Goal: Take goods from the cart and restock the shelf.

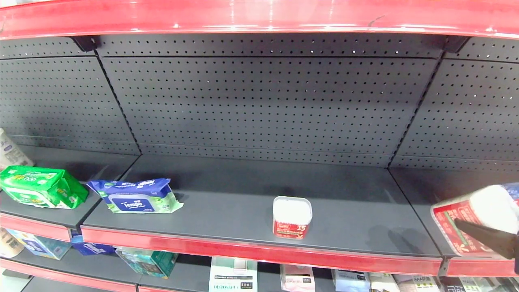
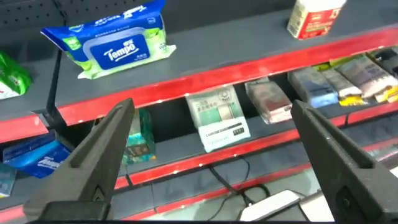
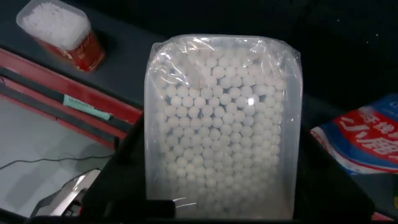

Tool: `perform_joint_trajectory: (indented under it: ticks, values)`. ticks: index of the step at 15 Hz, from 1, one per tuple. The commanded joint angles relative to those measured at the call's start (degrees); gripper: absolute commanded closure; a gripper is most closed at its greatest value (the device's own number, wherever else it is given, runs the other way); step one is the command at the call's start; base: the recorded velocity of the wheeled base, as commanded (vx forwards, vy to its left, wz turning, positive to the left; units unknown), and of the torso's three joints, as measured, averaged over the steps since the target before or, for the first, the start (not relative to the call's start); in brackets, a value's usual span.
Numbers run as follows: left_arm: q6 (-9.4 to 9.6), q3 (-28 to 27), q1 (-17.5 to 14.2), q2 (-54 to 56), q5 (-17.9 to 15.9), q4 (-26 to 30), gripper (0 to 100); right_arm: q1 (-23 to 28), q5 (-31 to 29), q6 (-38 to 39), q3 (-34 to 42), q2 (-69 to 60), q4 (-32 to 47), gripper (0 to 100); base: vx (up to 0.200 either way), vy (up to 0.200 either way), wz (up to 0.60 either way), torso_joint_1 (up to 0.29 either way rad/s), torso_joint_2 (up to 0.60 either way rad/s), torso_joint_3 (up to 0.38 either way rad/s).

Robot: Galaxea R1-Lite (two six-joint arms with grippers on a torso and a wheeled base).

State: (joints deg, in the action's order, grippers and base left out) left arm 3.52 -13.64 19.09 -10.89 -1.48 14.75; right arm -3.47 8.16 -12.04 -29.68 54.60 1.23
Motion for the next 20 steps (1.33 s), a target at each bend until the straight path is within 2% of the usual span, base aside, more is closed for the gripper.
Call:
perform_joint_trajectory:
  ticks: [1, 3, 5, 7, 8, 9, 11, 15, 17, 19, 20]
  values:
    - [-0.01, 2.65, -0.37, 7.19, 1.21, 0.02, 0, -1.1, 0.11, 0.0, -4.59, 7.27, -0.18, 100, 0.0, 0.0, 0.0, 0.0, 0.0, 0.0]
    - [-0.8, 4.94, -1.86, 9.3, 4.73, -0.25, 0, -1.89, 0.46, -0.08, -4.24, 13.43, -5.71, 100, 0.0, 0.0, 0.0, 0.0, 0.0, 0.0]
    - [-1.59, 5.91, -1.95, 9.3, 5.52, -1.3, 0, -4.08, 5.03, -0.17, -5.03, 17.29, -6.42, 100, 0.0, 0.0, 0.0, 0.0, 0.0, 0.0]
    - [-2.64, 6.43, -1.86, 9.39, 6.66, -2.97, 0, -4.7, 5.99, -1.58, -6.0, 20.98, -6.5, 100, 0.0, 0.0, 0.0, 0.0, 0.0, 0.0]
    - [-5.11, 7.05, -1.95, 9.22, 10.62, -5.96, 0, -4.88, 6.08, -3.16, -6.79, 22.74, -6.5, 100, 0.0, 0.0, 0.0, 0.0, 0.0, 0.0]
    - [-5.54, 7.4, -1.95, 9.22, 12.81, -6.4, 0, -4.88, 6.08, -3.25, -6.88, 23.27, -6.5, 100, 0.0, 0.0, 0.0, 0.0, 0.0, 0.0]
    - [-5.37, 6.7, -2.04, 8.69, 14.04, -6.93, 0, -4.61, 5.99, -3.25, -6.61, 22.83, -6.5, 100, 0.0, 0.0, 0.0, 0.0, 0.0, 0.0]
    - [-5.37, 5.73, -3.71, 5.7, 20.37, -6.93, 0, -3.12, 5.99, -3.16, -6.35, 22.57, -6.5, 100, 0.0, 0.0, 0.0, 0.0, 0.0, 0.0]
    - [-5.63, 5.2, -7.66, 4.12, 20.55, -6.93, 0, -3.21, 5.99, -3.25, -6.44, 22.57, -6.5, 100, 0.0, 0.0, 0.0, 0.0, 0.0, 0.0]
    - [-5.54, 5.91, -15.49, 3.85, 20.64, -6.75, 0, -3.21, 5.91, -3.34, -6.26, 22.48, -6.5, 100, 0.0, 0.0, 0.0, 0.0, 0.0, 0.0]
    - [-5.46, 6.79, -17.07, 4.56, 20.46, -6.58, 0, -3.21, 5.91, -3.34, -6.26, 22.48, -6.5, 100, 0.0, 0.0, 0.0, 0.0, 0.0, 0.0]
